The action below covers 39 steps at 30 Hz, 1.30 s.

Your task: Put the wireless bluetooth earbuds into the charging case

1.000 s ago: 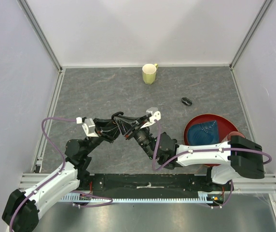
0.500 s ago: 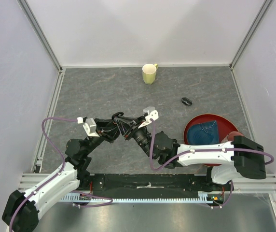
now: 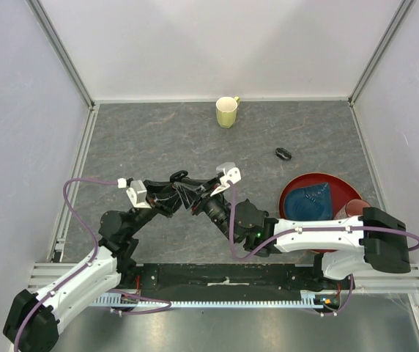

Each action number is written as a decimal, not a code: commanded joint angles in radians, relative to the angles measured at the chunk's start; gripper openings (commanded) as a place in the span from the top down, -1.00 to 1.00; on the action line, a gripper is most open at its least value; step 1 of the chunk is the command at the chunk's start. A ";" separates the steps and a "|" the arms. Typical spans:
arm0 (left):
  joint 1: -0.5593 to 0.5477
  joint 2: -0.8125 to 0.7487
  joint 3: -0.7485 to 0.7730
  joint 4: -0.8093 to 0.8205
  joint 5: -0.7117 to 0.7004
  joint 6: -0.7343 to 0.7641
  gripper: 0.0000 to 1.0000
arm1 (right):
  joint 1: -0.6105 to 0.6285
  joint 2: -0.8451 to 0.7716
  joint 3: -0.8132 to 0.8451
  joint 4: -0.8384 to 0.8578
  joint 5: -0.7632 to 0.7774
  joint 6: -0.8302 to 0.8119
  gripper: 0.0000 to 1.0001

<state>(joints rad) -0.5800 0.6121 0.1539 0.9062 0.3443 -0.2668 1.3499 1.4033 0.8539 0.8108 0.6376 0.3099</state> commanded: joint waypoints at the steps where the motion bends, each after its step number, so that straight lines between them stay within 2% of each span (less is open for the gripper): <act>1: 0.000 -0.022 0.049 0.088 -0.005 0.041 0.96 | 0.005 -0.026 0.017 -0.070 0.030 -0.011 0.24; 2: 0.000 -0.023 0.050 0.083 -0.002 0.041 0.95 | 0.003 -0.029 0.019 -0.071 0.028 -0.011 0.10; 4: 0.000 -0.023 0.053 0.079 0.010 0.041 0.95 | 0.003 -0.032 0.023 -0.070 0.031 -0.011 0.00; 12: 0.000 -0.028 0.056 0.046 0.045 0.044 0.96 | 0.003 -0.067 0.030 -0.019 0.040 -0.031 -0.31; 16: 0.000 -0.043 0.053 0.027 0.047 0.051 0.95 | 0.002 -0.110 0.042 0.004 0.005 -0.112 -0.51; 20: 0.000 -0.058 0.049 0.000 0.045 0.058 0.95 | 0.002 -0.158 0.033 0.025 -0.013 -0.163 -0.61; 24: 0.000 -0.074 0.042 -0.015 0.038 0.063 0.95 | 0.002 -0.219 0.019 -0.002 -0.015 -0.155 -0.68; 26: 0.000 -0.080 0.042 -0.023 0.039 0.064 0.95 | 0.002 -0.246 0.017 -0.031 0.009 -0.135 -0.82; 29: 0.000 -0.081 0.044 -0.030 0.047 0.063 0.95 | 0.002 -0.276 0.043 -0.126 0.066 -0.120 -0.96; 32: 0.000 -0.081 0.050 -0.033 0.074 0.057 0.95 | -0.004 -0.285 0.101 -0.283 0.118 -0.098 -0.96; 33: 0.000 -0.078 0.053 -0.035 0.084 0.054 0.95 | -0.011 -0.285 0.121 -0.388 0.123 -0.069 -0.96; 36: 0.000 -0.069 0.065 -0.046 0.122 0.038 0.95 | -0.044 -0.274 0.200 -0.598 0.113 -0.011 -0.96; 39: 0.000 -0.058 0.073 -0.046 0.145 0.021 0.95 | -0.089 -0.271 0.243 -0.738 0.064 0.037 -0.96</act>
<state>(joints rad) -0.5793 0.5430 0.1768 0.8444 0.4316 -0.2455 1.3102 1.1343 1.0122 0.3557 0.7208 0.2607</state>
